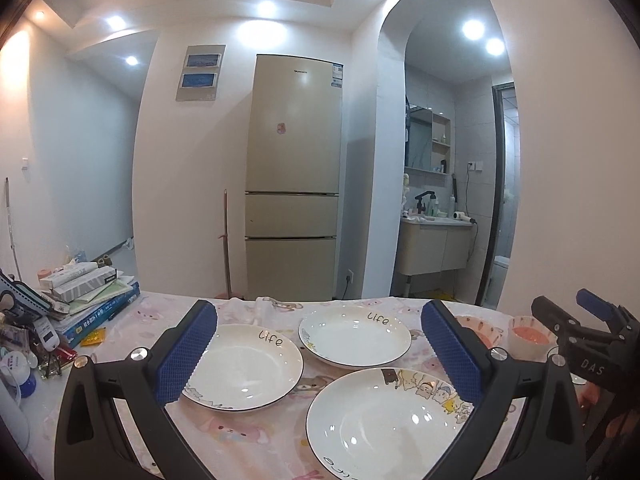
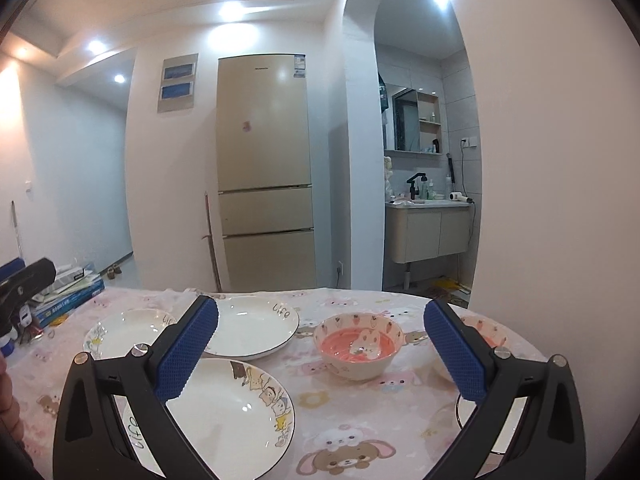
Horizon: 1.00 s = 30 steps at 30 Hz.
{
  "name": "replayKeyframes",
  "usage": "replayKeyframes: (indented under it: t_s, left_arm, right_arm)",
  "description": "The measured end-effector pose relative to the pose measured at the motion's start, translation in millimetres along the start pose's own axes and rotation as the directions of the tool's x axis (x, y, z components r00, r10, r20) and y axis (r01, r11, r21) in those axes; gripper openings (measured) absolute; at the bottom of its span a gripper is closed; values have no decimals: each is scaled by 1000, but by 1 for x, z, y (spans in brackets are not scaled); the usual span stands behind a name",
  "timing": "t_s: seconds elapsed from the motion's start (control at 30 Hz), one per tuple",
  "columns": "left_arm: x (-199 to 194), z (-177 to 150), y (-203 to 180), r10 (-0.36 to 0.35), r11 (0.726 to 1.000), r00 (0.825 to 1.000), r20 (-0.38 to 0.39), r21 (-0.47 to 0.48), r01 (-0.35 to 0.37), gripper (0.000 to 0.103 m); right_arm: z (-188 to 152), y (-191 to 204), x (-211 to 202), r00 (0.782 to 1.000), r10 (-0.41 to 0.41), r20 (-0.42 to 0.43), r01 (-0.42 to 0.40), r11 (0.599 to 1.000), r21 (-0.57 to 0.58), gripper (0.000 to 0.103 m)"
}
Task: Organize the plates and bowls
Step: 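Move both grippers to the cartoon plate rim and close on it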
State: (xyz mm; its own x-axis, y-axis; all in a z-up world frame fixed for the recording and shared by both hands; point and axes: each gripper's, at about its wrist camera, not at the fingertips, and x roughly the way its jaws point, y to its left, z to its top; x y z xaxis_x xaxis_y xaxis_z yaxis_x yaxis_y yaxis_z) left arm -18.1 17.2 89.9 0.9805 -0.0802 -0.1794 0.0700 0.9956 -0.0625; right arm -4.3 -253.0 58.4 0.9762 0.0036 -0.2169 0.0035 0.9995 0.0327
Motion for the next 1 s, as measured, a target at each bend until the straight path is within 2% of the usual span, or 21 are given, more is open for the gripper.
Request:
replayKeyframes:
  t_s: [0.17,0.4,0.47,0.53,0.7,0.77,0.83,0.87,1.0]
  left_arm:
    - [16,-7,0,33,999,999,-39,15,-32,103]
    - [51,-30,6,22,1000,990,-138,14,-20,103]
    - [60,-37,8,10,1000,985,-175,10,-9,103]
    - [69,-45,11,37,999,979,-200,-2,-38,103]
    - [89,-69,25,-21,996,956,-294,-90,-6,102]
    - [100,-74,30,-46,991,937,-346,-131,0,95]
    - [112,-80,34,-89,984,911,-403,-179,17,89]
    - [119,-86,38,-110,979,891,-440,-204,20,88]
    - [128,-105,39,-130,974,838,-530,-227,8,87]
  right_arm:
    - [-6,0,18,991,69,-116,-73,997,-25,103]
    - [-30,-9,43,982,51,-180,-43,998,47,101]
    - [-37,-12,53,972,80,-219,-65,995,74,94]
    - [-43,-14,61,960,121,-252,-96,989,109,91]
    - [-65,-14,80,924,185,-333,-138,977,161,80]
    - [-71,-12,85,909,202,-365,-149,974,168,70]
    - [-76,-10,90,894,228,-387,-169,969,180,67]
    - [-78,-10,92,885,239,-400,-175,966,190,67]
    - [-88,-8,98,856,252,-450,-176,963,204,63]
